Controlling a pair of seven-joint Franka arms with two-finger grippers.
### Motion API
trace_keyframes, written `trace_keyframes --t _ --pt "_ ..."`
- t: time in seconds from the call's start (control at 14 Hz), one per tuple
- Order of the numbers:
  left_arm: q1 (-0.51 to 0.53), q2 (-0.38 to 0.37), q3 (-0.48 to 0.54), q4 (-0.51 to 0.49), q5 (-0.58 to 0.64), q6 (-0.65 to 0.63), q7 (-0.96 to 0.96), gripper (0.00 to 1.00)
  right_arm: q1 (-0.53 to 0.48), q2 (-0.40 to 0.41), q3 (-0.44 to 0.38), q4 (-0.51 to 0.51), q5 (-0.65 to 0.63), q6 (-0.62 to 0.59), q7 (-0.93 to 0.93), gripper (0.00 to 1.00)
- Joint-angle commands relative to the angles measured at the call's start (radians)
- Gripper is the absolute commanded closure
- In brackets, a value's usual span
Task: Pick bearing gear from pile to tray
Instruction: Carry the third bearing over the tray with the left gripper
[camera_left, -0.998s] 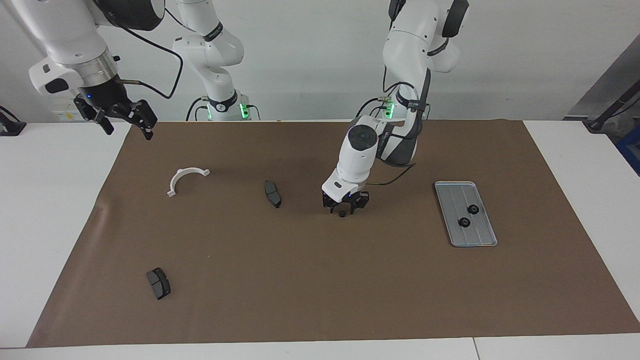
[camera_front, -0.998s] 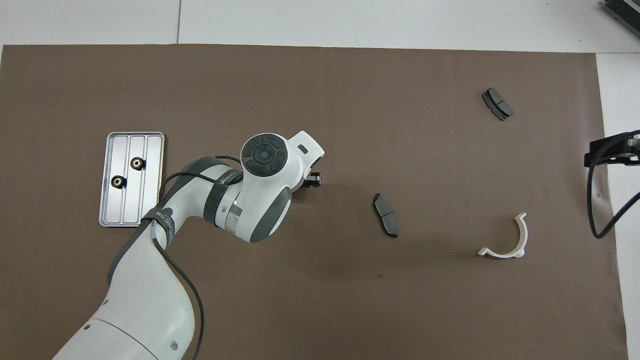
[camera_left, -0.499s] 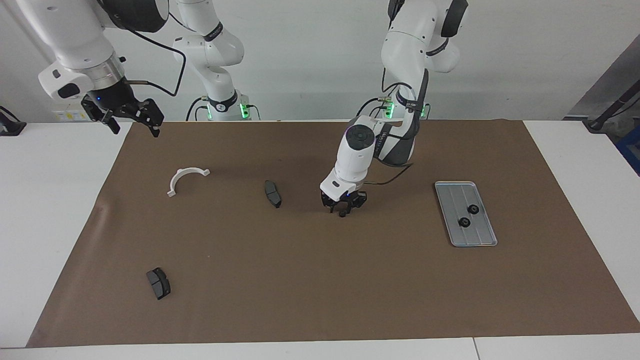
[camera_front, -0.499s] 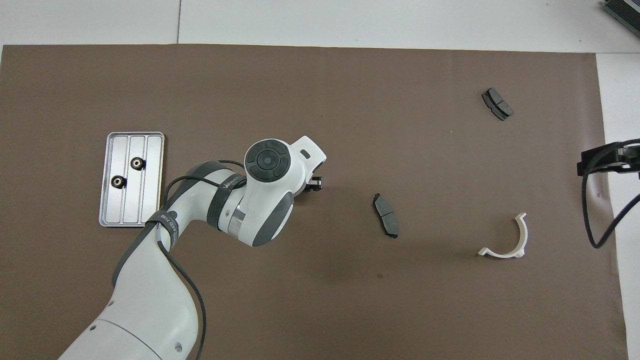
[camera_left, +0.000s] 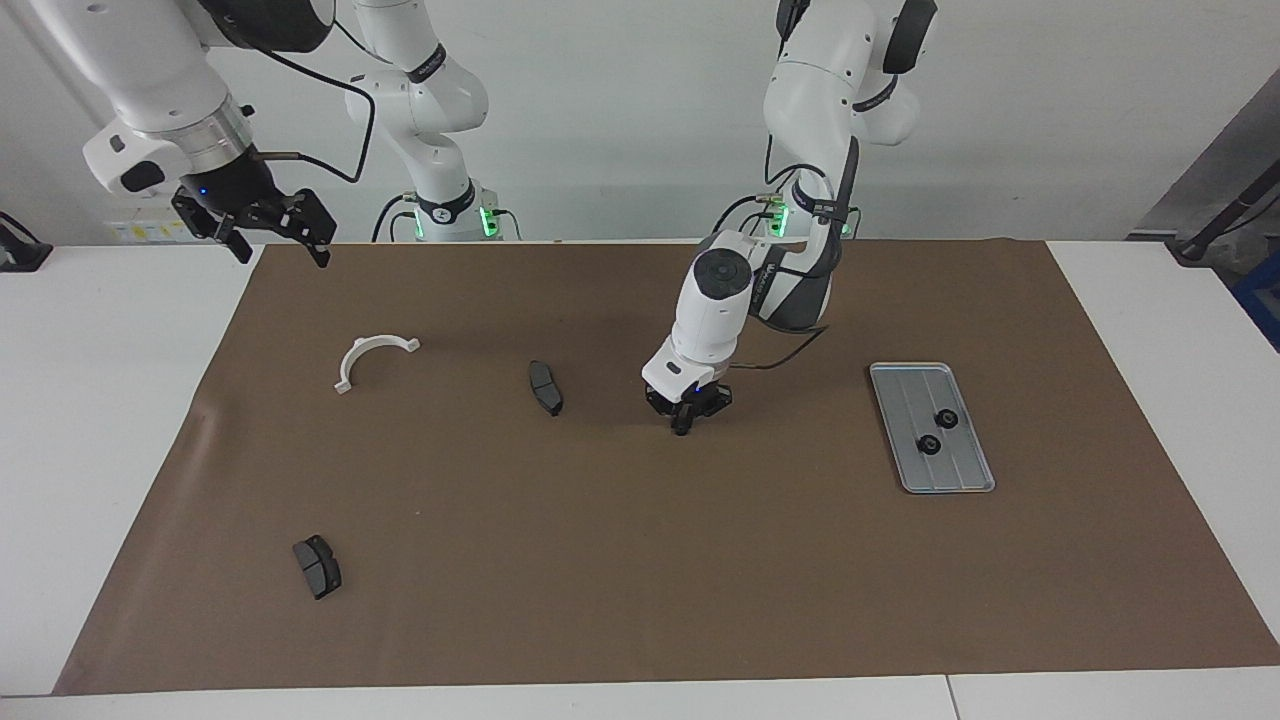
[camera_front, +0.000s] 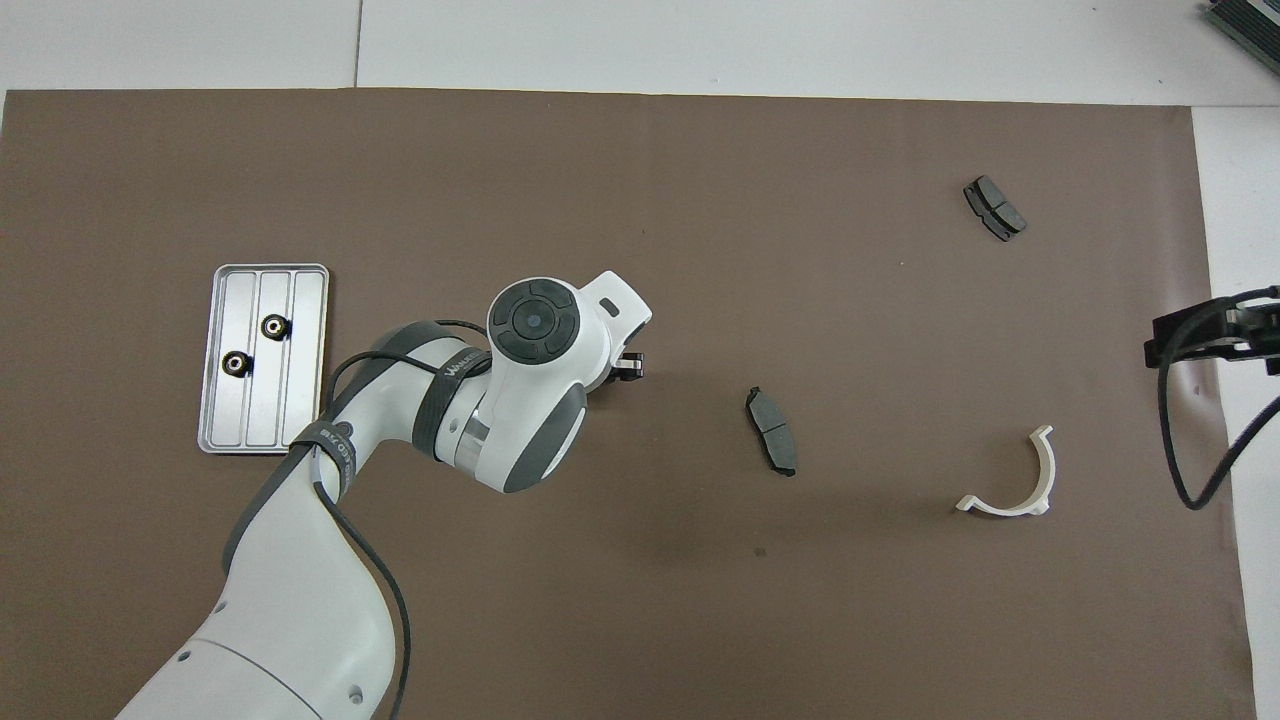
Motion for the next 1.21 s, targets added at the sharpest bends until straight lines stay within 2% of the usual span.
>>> trace_keyframes --t 0.0,0.14,0.29,0.43,0.57,0.86,1.14 --pt "-0.016 -0.012 0.013 -0.018 -0.002 0.011 -0.010 0.94 0.011 -0.009 0.009 -0.014 0.009 0.043 0.049 0.00" --pt "-0.005 -0.012 0.017 -0.006 -0.004 -0.012 -0.010 0.95 0.016 -0.009 0.009 -0.014 -0.020 0.060 0.052 0.00" --pt "0.015 -0.009 0.024 0.048 -0.005 -0.084 -0.010 0.96 0.027 -0.006 0.011 -0.011 -0.037 0.068 0.055 0.00" --pt "0.087 -0.009 0.027 0.101 -0.002 -0.130 0.001 0.96 0.027 -0.006 0.011 -0.011 -0.030 0.060 0.055 0.00" --pt "0.174 -0.030 0.025 0.100 -0.001 -0.141 0.022 0.96 0.025 -0.006 0.009 -0.011 -0.024 0.062 0.055 0.00" --pt "0.346 -0.140 0.025 0.048 -0.004 -0.259 0.239 0.95 0.027 -0.009 0.012 -0.014 -0.019 0.053 0.073 0.00" --pt "0.499 -0.243 0.027 -0.110 -0.004 -0.276 0.563 0.94 0.027 -0.011 0.011 -0.015 -0.005 0.053 0.083 0.00"
